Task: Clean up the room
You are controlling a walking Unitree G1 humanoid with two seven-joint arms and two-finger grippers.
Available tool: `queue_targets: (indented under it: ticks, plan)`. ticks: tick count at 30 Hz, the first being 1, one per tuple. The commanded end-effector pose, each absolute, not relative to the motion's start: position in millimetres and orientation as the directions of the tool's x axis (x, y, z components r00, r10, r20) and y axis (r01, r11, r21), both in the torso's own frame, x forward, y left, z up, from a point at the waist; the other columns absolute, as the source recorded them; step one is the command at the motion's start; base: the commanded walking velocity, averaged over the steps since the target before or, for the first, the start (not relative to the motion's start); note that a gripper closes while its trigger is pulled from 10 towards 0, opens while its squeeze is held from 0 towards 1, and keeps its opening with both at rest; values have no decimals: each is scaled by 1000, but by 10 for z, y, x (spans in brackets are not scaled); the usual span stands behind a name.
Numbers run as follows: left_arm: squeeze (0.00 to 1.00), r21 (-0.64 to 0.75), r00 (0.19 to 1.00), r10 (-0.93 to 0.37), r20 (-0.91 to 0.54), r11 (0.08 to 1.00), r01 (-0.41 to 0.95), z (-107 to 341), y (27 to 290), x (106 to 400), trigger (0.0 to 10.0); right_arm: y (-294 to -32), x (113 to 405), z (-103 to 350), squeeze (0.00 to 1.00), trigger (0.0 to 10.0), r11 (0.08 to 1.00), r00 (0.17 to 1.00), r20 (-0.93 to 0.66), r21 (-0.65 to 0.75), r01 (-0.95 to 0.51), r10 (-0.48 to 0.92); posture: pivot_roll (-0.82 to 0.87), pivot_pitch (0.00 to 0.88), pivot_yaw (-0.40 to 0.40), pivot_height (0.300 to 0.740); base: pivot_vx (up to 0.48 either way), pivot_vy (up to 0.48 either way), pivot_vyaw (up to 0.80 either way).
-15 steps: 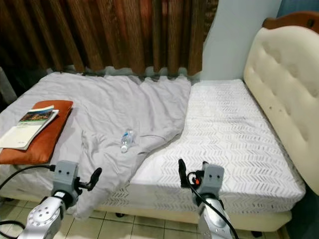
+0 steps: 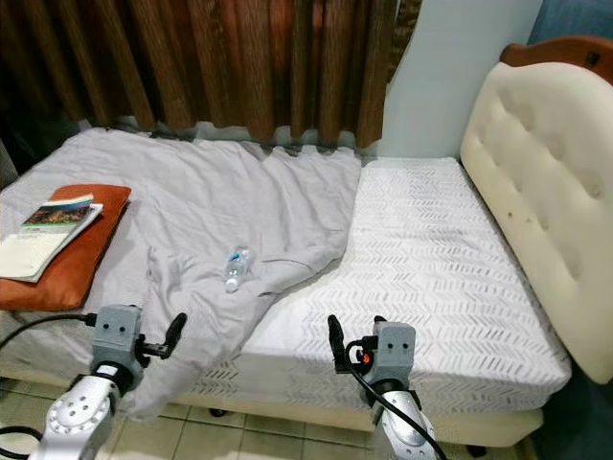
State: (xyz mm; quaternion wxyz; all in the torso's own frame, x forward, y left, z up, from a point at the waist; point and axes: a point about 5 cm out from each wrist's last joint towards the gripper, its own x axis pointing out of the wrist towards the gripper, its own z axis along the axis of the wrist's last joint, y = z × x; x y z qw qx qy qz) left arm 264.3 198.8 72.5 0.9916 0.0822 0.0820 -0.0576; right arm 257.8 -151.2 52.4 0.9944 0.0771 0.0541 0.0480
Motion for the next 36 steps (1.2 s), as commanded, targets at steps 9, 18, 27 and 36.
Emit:
queue_targets:
  ticks: [9,18,27,36]
  plan:
    - [0,71,972,-179,-150,979,191,733,1644,2706,10000,-1554,2654,574,0,10000,987,992,-86,139,-75,87,15,0,40,740,0,0,0]
    - [0,79,982,-148,-121,984,158,780,1680,2830,10000,-1542,2762,613,0,10000,984,990,-76,143,-108,119,24,0,18,740,194,0,0]
    - [0,36,989,-100,-108,994,104,775,1678,2851,10000,-1506,2848,641,0,10000,980,985,-67,126,-151,161,37,0,0,740,450,0,0]
    - [0,14,993,-60,-99,998,62,766,1677,2843,10000,-1519,2864,612,0,10000,977,980,-81,119,-174,184,44,0,-18,740,450,0,0]
